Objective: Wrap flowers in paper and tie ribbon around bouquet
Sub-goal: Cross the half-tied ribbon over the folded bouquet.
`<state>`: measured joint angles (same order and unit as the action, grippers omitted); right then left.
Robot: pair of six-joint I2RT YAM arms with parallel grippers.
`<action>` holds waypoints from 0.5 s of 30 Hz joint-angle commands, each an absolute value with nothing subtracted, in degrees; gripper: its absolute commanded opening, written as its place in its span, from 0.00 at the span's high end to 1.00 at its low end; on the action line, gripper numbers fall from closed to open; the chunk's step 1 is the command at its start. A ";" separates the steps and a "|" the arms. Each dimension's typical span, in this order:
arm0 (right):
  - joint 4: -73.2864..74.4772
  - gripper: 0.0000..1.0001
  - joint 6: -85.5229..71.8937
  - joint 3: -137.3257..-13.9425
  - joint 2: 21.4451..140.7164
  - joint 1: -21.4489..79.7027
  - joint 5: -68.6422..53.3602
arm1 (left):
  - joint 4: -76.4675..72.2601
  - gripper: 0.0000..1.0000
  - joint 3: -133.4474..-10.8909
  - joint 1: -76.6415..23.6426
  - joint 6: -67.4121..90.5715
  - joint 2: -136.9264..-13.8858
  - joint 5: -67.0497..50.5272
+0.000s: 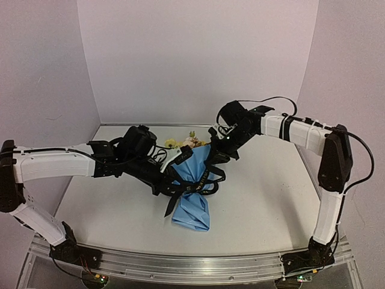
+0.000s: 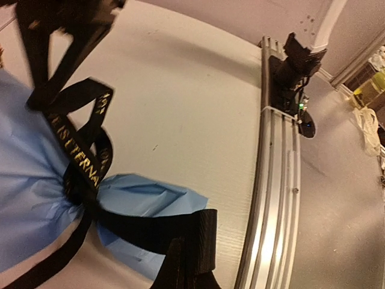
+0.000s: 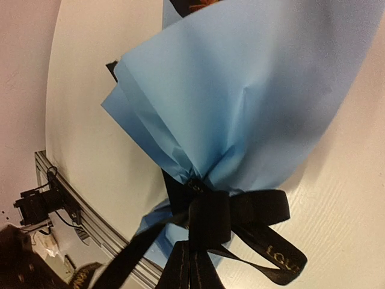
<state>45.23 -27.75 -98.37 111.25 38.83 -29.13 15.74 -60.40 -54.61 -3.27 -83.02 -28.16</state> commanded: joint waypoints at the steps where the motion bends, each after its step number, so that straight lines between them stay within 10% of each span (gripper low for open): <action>1: 47.23 1.00 -31.62 -105.34 115.01 38.60 -34.01 | 15.36 1.00 -68.50 -57.18 -7.34 -89.22 -35.98; 12: 47.73 1.00 -33.90 -109.19 117.97 38.50 -36.49 | 4.14 0.96 -78.48 -63.65 -5.40 -107.45 -30.52; 15: 47.88 1.00 -33.67 -108.70 117.53 38.50 -36.95 | -4.68 0.77 -76.38 -64.29 -1.63 -107.59 -23.06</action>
